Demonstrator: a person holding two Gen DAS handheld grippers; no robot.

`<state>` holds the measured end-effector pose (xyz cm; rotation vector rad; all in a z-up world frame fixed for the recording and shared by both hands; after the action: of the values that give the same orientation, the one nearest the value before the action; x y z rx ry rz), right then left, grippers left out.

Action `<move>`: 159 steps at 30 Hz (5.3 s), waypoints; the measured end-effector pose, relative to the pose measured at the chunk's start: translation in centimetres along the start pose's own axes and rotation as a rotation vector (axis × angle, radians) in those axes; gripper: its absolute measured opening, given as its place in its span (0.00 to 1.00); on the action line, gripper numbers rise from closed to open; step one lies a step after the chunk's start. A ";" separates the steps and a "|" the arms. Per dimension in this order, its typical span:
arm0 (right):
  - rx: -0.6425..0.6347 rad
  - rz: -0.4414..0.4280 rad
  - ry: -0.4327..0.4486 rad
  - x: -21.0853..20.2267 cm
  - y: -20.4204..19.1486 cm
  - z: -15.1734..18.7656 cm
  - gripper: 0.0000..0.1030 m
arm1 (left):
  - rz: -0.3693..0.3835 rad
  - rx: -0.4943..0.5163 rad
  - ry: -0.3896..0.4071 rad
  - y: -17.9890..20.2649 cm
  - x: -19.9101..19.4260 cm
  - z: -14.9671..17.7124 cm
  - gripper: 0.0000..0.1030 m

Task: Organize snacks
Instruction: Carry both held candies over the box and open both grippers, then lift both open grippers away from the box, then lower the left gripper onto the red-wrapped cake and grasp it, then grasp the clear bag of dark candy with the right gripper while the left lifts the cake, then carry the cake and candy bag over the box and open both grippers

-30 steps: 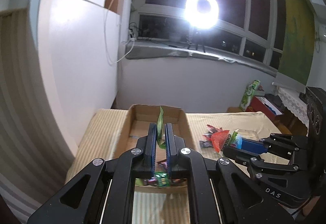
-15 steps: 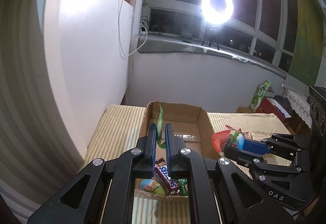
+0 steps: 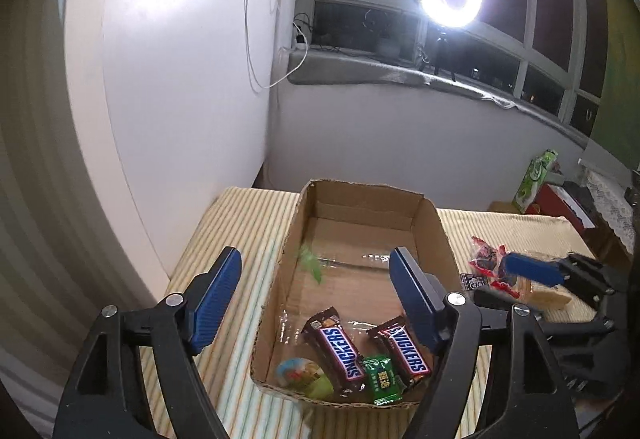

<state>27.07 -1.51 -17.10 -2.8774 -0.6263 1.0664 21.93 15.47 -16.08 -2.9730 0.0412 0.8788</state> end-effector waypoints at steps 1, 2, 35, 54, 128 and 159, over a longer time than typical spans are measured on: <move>0.024 0.027 -0.008 -0.3 1.5 0.4 0.57 | 0.001 0.004 -0.002 0.2 0.0 0.0 0.74; 0.045 0.047 -0.020 -0.5 2.6 0.8 0.57 | 0.007 0.011 -0.002 0.6 0.0 -0.1 0.74; 0.220 0.010 -0.178 6.2 12.6 2.7 0.57 | 0.272 -0.064 -0.095 12.6 3.3 -1.0 0.74; 0.159 0.079 -0.344 10.5 14.5 1.2 0.47 | 0.301 -0.009 -0.159 16.8 5.1 3.1 0.74; 0.304 0.046 -0.235 3.5 14.5 6.0 0.43 | 0.271 0.112 -0.145 17.1 4.1 0.1 0.34; 0.222 0.090 0.071 -12.4 9.3 1.7 0.35 | 0.250 0.128 0.042 15.0 -5.5 -2.5 0.34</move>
<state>20.87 -14.86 -11.98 -2.7578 -0.3538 0.9702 18.14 0.43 -11.52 -2.9063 0.4608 0.8007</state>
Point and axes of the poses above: each gripper's, at about its wrist camera, not at the fingertips, and x roughly the way its jaws point, y to its right, z to its underside, the point moved 3 cm from there along x, roughly the way its jaws point, and after that the axes turned 9 degrees about x, right-handed, at the moved point
